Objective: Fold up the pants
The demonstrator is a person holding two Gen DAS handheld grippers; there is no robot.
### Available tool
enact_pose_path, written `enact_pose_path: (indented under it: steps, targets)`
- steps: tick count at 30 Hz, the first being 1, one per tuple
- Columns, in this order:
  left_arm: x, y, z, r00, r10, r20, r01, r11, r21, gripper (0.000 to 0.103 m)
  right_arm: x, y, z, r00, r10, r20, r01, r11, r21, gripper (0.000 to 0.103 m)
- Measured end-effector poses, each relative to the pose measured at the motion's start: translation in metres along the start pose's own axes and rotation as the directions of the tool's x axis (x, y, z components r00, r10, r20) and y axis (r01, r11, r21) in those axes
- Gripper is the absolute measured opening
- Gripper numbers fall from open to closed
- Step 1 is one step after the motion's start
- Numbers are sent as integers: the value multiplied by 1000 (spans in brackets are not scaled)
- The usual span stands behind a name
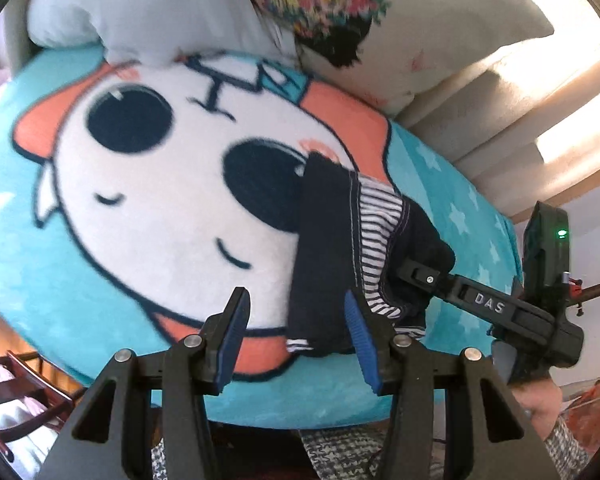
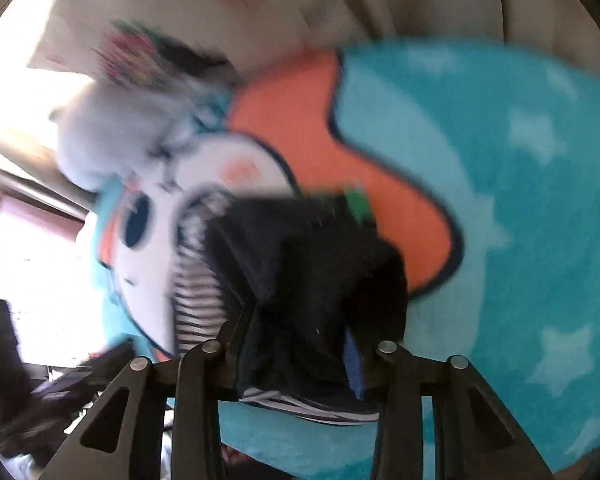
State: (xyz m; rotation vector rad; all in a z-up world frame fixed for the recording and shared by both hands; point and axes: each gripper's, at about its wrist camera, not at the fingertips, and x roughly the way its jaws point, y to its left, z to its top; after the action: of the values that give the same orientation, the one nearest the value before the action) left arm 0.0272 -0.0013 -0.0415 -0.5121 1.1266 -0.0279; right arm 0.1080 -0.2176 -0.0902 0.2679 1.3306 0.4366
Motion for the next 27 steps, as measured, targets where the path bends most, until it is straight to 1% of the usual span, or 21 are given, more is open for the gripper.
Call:
enact_pose_path:
  steps: [1,2,3,5,8,10,13,14,16,18,20,21,22,23,24,25,26,27]
  targets:
    - [-6,2,0,1000,13,19,-13,1000,2,48,-3,0,-1,1000,9,20,-9,1000,4,45]
    - [-12,4,0,999,21,37,-21,1000,1,48,-6,3,0,1000,15,21,-15,1000,-2,50]
    - [-17,7,-1,998,23,50,-23,1000,0,48,-9,3,0,999,27,22,-27,1000,-3,50]
    - [-24,10,-2,997,27,74,-27,1000,-2,48,-21,0,-1,997,41,68,-42,999,11,50]
    - [-32,11,-5,994,26,104,-27,1000,1,48,-36,-5,-8,991,29,130,-30,1000,6,50]
    - [-35,6,-6,991,34,128,-36,999,16,48,-40,-7,-12,987,4,161,-5,1000,0,51]
    - [-44,-1,-7,984,44,170,-51,998,37,48,-39,-7,-12,985,-11,172,11,1000,1,51]
    - [-47,-3,-7,981,52,187,-61,997,42,48,-43,-10,-12,985,-7,171,8,1000,0,51]
    - [-57,-7,-9,968,81,236,-96,994,57,48,-47,-4,-12,983,-5,182,8,1000,-18,51]
    - [-67,-12,-12,950,119,288,-145,987,69,48,-53,4,-12,978,-16,210,28,998,-54,52]
    - [-79,-17,-15,922,164,351,-203,976,77,51,-57,10,-13,973,-19,229,38,996,-79,53]
    - [-88,-20,-17,899,190,395,-238,968,75,53,-58,13,-14,972,-22,236,45,995,-91,53]
    - [-95,-21,-18,880,208,427,-261,963,69,60,-58,17,-15,971,-25,239,51,993,-102,53]
    - [-102,-22,-19,856,232,461,-290,955,58,72,-58,19,-15,970,-26,241,54,992,-111,53]
    - [-110,-23,-21,824,267,500,-328,944,36,79,-58,21,-16,970,-28,241,57,991,-118,53]
    - [-120,-23,-23,782,310,541,-369,929,0,92,-57,24,-16,970,-31,242,64,990,-130,53]
    - [-129,-23,-25,747,340,571,-394,919,-31,99,-56,27,-17,970,-34,242,69,988,-136,53]
    - [-138,-22,-27,714,359,601,-407,911,-61,101,-56,31,-17,969,-39,242,78,986,-151,53]
